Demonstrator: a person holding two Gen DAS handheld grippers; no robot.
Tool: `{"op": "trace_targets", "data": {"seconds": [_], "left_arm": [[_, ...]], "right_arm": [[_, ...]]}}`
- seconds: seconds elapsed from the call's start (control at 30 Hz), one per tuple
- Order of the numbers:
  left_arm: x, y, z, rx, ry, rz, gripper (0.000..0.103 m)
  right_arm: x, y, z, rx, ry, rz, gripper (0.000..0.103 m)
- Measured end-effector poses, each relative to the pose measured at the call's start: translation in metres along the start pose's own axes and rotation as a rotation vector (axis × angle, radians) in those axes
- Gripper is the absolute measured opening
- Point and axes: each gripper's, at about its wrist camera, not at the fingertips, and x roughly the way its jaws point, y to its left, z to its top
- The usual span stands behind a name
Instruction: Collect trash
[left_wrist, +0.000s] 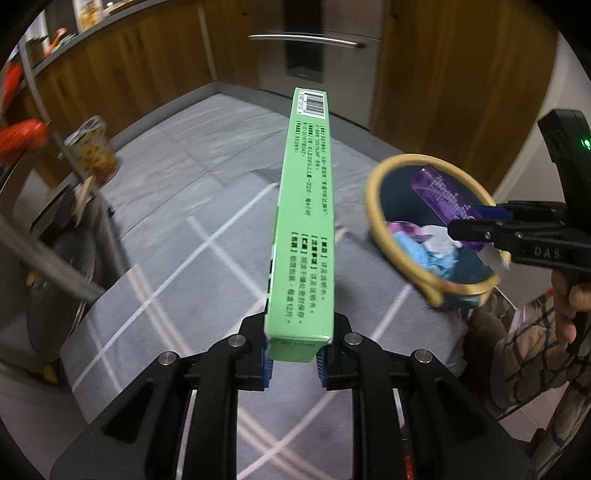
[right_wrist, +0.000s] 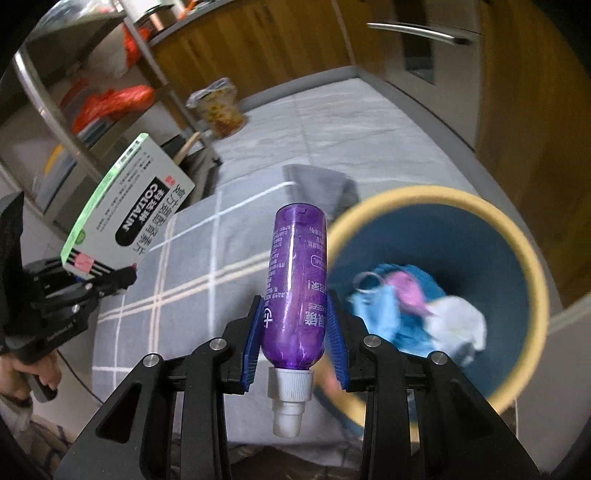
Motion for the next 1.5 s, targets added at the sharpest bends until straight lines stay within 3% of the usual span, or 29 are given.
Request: {"op": "trace_targets", "data": {"seconds": [0.4,0.73,0.97,1.1,1.23,1.5], "left_arm": [[0.042,-0.085,0.045,0.141,0.023,-0.092,0.017],[0.088,-0.121,0.059,0.138,0.099,-0.144,0.018],[0.115,-0.13,0.056,0.139,0.171,-0.117,0.02],[0.113,-0.132,0.052,0.16,0.17,-0.112,0.035],[0.104,-0.126,0.053,0.148,0.147,-0.112,0.041],[0.067,-0.115,0.058,0.116,0.045,-0.107,0.062]], "right_arm": [[-0.036,-0.066,-0.014,0.076,-0.025,-0.098,0.035],[-0.014,-0.083,-0.013,0.109,0.014,-0.125,0.035],[0.011,-0.095,-0.009,0.15,0.069,-0.154,0.036],[0.008,-0.099,-0.009,0.161,0.063,-0.15,0.046],[-0.003,-0.101,-0.009,0.169,0.035,-0.146,0.051],[-0.04,-0.1,-0.018,0.161,-0.037,-0.153,0.067]]}}
